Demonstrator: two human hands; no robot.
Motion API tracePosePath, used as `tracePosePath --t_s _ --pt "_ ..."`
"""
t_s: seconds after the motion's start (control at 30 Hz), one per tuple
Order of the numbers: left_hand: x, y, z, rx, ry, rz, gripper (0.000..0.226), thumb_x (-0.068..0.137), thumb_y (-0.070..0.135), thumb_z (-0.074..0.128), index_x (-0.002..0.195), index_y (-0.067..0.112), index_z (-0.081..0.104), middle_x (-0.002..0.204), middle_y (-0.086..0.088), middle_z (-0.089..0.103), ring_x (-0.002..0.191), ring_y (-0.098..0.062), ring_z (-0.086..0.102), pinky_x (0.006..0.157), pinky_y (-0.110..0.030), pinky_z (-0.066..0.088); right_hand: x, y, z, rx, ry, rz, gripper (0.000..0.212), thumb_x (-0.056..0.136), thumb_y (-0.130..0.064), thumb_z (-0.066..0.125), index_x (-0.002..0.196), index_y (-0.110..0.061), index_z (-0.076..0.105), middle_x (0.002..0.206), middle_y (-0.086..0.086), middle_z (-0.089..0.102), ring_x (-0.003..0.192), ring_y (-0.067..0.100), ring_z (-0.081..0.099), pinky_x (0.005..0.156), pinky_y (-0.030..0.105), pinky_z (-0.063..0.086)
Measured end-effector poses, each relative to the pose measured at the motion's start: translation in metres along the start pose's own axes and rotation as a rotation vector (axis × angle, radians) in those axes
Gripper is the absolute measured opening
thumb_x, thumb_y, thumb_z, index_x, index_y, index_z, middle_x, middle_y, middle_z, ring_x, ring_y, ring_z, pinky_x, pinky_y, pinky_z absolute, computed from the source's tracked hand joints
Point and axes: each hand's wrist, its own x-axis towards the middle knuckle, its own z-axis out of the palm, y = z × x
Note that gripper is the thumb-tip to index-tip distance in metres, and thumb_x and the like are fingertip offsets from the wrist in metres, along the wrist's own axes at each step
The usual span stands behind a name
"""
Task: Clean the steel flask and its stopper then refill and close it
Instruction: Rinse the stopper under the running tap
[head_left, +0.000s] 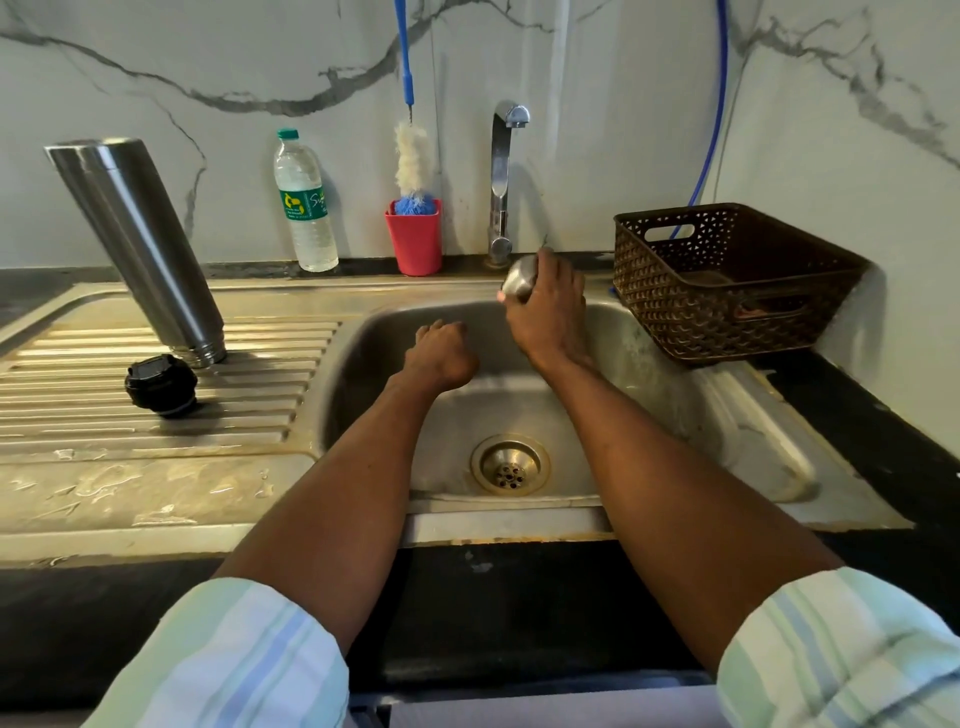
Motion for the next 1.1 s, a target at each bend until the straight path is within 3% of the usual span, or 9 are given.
tracePosePath --t_s 0.07,0.17,0.33,0.47,0.6,0.73,0.87,1.0,1.1 --pt "0.001 -0.001 0.0 0.008 -0.005 0.008 0.061 0.089 0.024 0.06 0.147 0.011 0.043 0.15 -0.015 0.044 0.141 -0.034 0.035 0.116 -0.051 0.031 -0.002 0.001 0.002 -0.017 -0.024 0.006 0.069 0.086 -0.033 0.069 0.142 -0.01 0.036 0.143 0.014 0.042 0.127 0.031 0.041 0.1 0.039 0.04" --pt "0.001 -0.002 0.001 0.02 -0.01 0.01 0.063 0.089 0.024 0.06 0.148 0.01 0.041 0.152 -0.016 0.041 0.143 -0.034 0.034 0.117 -0.051 0.03 -0.013 0.013 0.014 -0.171 -0.34 0.09 0.062 0.086 -0.029 0.069 0.139 -0.01 0.042 0.14 0.015 0.048 0.126 0.033 0.046 0.1 0.041 0.042" --pt "0.003 -0.003 0.001 0.01 -0.013 0.009 0.063 0.088 0.024 0.06 0.147 0.011 0.042 0.151 -0.015 0.042 0.142 -0.035 0.033 0.116 -0.052 0.03 -0.004 -0.002 0.002 -0.078 -0.013 -0.051 0.071 0.087 -0.027 0.067 0.146 -0.009 0.03 0.146 0.014 0.037 0.127 0.031 0.039 0.099 0.038 0.041" --pt "0.005 -0.004 0.003 0.017 -0.008 0.015 0.064 0.088 0.026 0.06 0.148 0.011 0.042 0.151 -0.016 0.042 0.142 -0.036 0.034 0.116 -0.053 0.031 -0.016 0.006 0.01 -0.208 -0.329 0.049 0.058 0.09 -0.027 0.064 0.141 -0.011 0.041 0.143 0.014 0.043 0.129 0.033 0.041 0.102 0.042 0.038" --pt "0.007 -0.005 0.003 0.019 -0.01 0.011 0.064 0.087 0.025 0.06 0.148 0.011 0.042 0.151 -0.017 0.042 0.142 -0.035 0.034 0.116 -0.052 0.031 -0.003 -0.001 0.003 -0.101 -0.015 -0.004 0.072 0.087 -0.041 0.065 0.144 -0.01 0.033 0.142 0.014 0.042 0.125 0.03 0.042 0.099 0.04 0.04" --pt "0.007 -0.005 0.004 0.017 -0.004 0.01 0.063 0.088 0.026 0.06 0.147 0.011 0.043 0.151 -0.016 0.043 0.142 -0.035 0.034 0.116 -0.053 0.031 -0.015 0.004 0.01 -0.21 -0.274 0.064 0.059 0.087 -0.038 0.066 0.136 -0.011 0.047 0.139 0.014 0.049 0.126 0.032 0.045 0.1 0.04 0.039" --pt "0.007 -0.006 0.003 0.02 -0.004 -0.002 0.064 0.088 0.024 0.059 0.148 0.012 0.041 0.152 -0.016 0.041 0.143 -0.036 0.032 0.117 -0.053 0.03 -0.004 -0.002 0.004 -0.079 0.003 -0.003 0.071 0.086 -0.044 0.066 0.142 -0.011 0.038 0.139 0.013 0.044 0.124 0.029 0.042 0.098 0.038 0.039" --pt "0.007 -0.006 0.003 0.029 0.011 0.008 0.064 0.088 0.025 0.061 0.148 0.01 0.042 0.151 -0.017 0.041 0.143 -0.036 0.032 0.117 -0.052 0.03 -0.014 0.005 0.01 -0.195 -0.274 0.092 0.058 0.088 -0.039 0.065 0.136 -0.012 0.047 0.139 0.015 0.048 0.126 0.033 0.044 0.1 0.041 0.039" --pt "0.006 -0.005 0.002 0.017 0.017 0.008 0.064 0.088 0.024 0.062 0.147 0.011 0.042 0.15 -0.016 0.042 0.142 -0.036 0.032 0.116 -0.053 0.03 -0.007 0.004 0.005 -0.073 -0.1 0.049 0.066 0.087 -0.039 0.067 0.14 -0.012 0.04 0.142 0.014 0.043 0.127 0.031 0.04 0.1 0.041 0.039"
